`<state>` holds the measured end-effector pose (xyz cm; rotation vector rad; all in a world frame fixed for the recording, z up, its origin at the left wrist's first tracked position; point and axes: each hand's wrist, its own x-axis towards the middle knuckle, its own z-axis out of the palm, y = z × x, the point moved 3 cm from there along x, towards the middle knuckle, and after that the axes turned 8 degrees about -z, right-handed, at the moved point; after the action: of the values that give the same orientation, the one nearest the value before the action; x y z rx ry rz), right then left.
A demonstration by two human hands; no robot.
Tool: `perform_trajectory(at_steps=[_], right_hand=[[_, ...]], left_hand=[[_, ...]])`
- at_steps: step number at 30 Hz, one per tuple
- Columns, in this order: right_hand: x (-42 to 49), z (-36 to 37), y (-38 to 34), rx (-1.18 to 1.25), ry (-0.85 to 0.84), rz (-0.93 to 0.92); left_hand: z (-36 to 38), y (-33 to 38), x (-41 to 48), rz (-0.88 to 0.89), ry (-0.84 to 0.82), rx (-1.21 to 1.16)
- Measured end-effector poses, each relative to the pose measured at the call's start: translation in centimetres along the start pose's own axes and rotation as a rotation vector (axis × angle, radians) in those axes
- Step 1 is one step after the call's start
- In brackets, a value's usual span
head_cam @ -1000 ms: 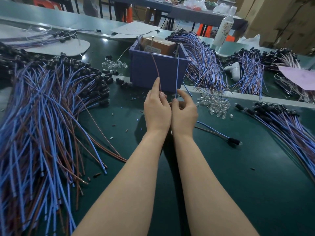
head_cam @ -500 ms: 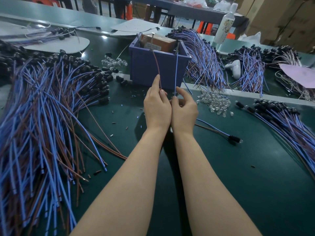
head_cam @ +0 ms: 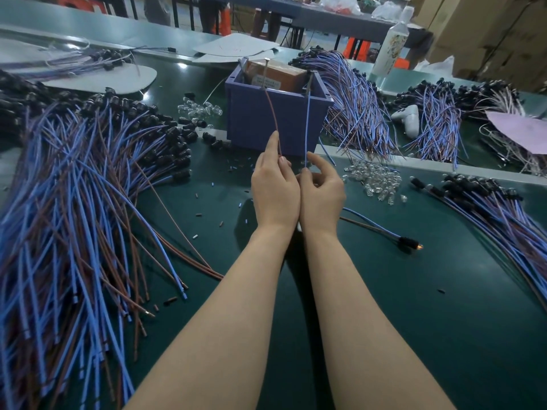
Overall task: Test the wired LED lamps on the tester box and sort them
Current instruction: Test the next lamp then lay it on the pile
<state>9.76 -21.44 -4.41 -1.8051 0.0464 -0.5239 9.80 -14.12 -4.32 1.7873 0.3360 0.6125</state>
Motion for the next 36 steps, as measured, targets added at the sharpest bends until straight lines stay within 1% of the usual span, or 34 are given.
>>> perform_trajectory(at_steps=[19, 26, 28, 30, 33, 36], right_hand=[[0.0, 0.2, 0.0, -0.020, -0.010, -0.022], [-0.2, 0.0, -0.3, -0.047, -0.018, -0.043], [-0.2, -0.2, -0.8, -0.101, -0.063, -0.087], [0.1, -0.7, -1.6, -0.188, -0.147, -0.152], [0.3, -1.7, -2.9, -0.287, -0.271, -0.205], [0.3, -3.1, -3.6, -0.480, -0.378, -0.218]], left_hand=[[-0.1, 0.0, 0.3, -0.003, -0.022, -0.019], [-0.3, 0.0, 0.3, -0.056, -0.038, -0.101], [-0.3, 0.0, 0.4, -0.089, -0.065, -0.115], [-0.4, 0.3, 0.5, -0.096, -0.104, -0.133], [-0.8, 1.1, 0.7, -0.064, -0.135, -0.197], [-1.1, 2.4, 0.6, 0.015, -0.151, -0.255]])
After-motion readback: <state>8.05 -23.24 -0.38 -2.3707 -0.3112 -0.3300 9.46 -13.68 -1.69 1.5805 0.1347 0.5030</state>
